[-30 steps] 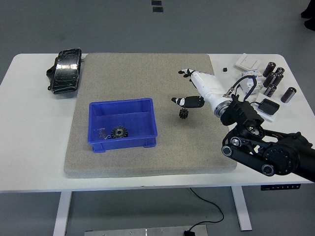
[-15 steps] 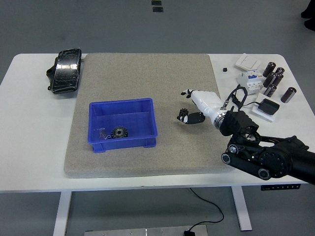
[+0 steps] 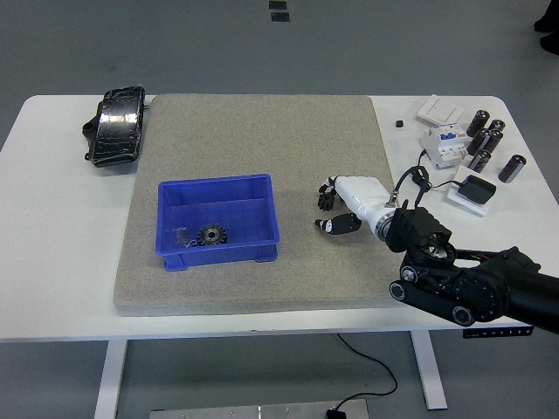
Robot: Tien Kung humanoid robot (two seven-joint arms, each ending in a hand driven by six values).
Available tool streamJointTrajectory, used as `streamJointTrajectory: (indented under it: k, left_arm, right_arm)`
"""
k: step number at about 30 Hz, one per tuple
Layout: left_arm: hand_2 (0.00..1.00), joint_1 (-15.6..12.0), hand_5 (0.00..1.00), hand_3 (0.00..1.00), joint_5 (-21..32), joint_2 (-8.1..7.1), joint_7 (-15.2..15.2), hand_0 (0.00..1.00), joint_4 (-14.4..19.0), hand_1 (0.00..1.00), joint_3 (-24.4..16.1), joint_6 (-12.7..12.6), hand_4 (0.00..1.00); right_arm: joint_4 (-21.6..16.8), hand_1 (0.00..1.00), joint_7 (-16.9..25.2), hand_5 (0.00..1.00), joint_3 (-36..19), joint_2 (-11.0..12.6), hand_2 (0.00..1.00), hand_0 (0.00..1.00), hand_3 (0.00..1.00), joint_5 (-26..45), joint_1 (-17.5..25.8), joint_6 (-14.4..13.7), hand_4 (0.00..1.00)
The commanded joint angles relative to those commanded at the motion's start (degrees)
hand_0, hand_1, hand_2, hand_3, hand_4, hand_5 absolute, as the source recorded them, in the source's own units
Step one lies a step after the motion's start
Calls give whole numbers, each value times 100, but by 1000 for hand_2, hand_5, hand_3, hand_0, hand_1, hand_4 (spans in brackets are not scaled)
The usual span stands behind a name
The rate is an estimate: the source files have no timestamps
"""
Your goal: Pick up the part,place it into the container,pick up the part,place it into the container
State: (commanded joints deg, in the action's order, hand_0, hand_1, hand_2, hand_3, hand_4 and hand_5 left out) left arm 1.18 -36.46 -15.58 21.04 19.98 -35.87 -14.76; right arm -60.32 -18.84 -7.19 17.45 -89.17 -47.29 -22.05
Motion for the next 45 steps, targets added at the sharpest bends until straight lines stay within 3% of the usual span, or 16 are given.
streamJointTrajectory:
  k: [13, 14, 19, 20, 36, 40, 45]
  left_arm:
    - [578, -36, 368, 559, 22, 13, 4, 676, 12, 661, 28, -18, 492]
    - [579, -34, 368, 562, 34, 13, -6, 677, 10, 662, 36, -17, 492]
    - [579, -32, 368, 562, 44, 14, -17, 677, 8, 662, 41, -19, 492]
    - [580, -33, 372, 562, 49, 15, -20, 676, 8, 661, 45, -19, 494]
    - [581, -43, 378, 563, 101, 12, -51, 677, 10, 662, 71, -42, 498]
    - [582, -43, 384, 563, 109, 17, -58, 677, 8, 662, 70, -50, 503]
    - [584, -54, 393, 564, 119, 24, -57, 677, 8, 662, 75, -57, 504]
  right_arm:
    - [17, 542, 33, 311, 113, -31, 625, 406, 692, 22, -22, -152, 731]
    - [17, 509, 32, 208, 126, -31, 539, 370, 687, 14, -21, -167, 482]
    - [24, 509, 35, 208, 164, -31, 539, 370, 687, 15, -10, -197, 482]
    - [26, 518, 38, 25, 168, -31, 482, 415, 665, 18, -8, -201, 447]
    - [13, 526, 116, 2, 129, -12, 467, 434, 671, 67, 30, -309, 424]
    - [-159, 528, 96, 2, -64, 65, 462, 432, 674, -57, 74, -340, 425]
    - [-787, 528, -36, 2, -658, 247, 461, 433, 675, -486, 194, -410, 429]
